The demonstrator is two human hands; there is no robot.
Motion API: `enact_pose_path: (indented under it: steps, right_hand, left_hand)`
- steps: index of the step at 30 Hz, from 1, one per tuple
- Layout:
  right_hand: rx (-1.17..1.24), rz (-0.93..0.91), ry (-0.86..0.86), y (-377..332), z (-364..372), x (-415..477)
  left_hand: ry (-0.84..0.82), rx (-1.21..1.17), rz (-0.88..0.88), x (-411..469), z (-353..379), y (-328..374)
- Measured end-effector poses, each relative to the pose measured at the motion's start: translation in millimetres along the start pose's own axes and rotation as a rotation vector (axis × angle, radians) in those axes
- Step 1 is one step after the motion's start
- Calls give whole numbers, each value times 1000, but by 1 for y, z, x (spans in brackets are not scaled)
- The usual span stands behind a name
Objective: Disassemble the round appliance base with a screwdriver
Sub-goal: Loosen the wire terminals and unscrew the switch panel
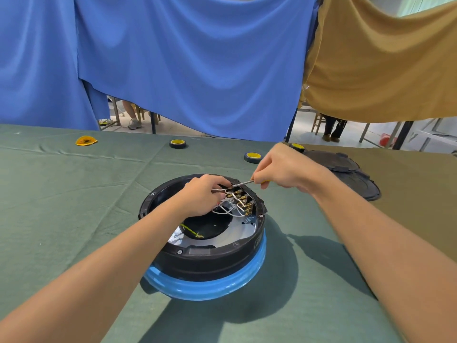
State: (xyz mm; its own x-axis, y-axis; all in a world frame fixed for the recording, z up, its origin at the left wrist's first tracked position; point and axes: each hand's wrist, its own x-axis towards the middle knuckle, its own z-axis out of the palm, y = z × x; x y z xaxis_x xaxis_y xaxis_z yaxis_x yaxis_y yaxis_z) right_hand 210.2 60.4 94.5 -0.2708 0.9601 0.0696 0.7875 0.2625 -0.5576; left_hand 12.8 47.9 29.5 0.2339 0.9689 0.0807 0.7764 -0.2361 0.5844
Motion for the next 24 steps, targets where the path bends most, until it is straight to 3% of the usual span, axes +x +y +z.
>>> enact_pose_path:
  steps: [2,5,6,8,11,15,20,24]
  right_hand:
    - [-176,-69,-53,-8,-8,6]
    - [-364,-138,-119,-14,-15,15]
    - [-397,-153,-126,-14,-17,17]
    - [-425,-169,-143,-14,-20,23]
    - [-432,-186,-191,-15,-25,31]
    - [-375,-200,-317,-15,-30,43]
    - [-135,-69,-394,-2,-35,53]
    - [-342,-191,-352,-15,-33,48]
  left_hand:
    - [104,93,12,-1,0,-1]
    - [459,325,70,-3,-1,-1]
    - [507,448,32,-2,-2,0]
    - [327,580,-113,1,-4,0]
    - [-30,466,-240,4,-4,-8]
    - [-59,375,-202,1,-4,-19]
    - [-55,376,-179,0,-5,-17]
    - [-39,391,-181,1,-2,-19]
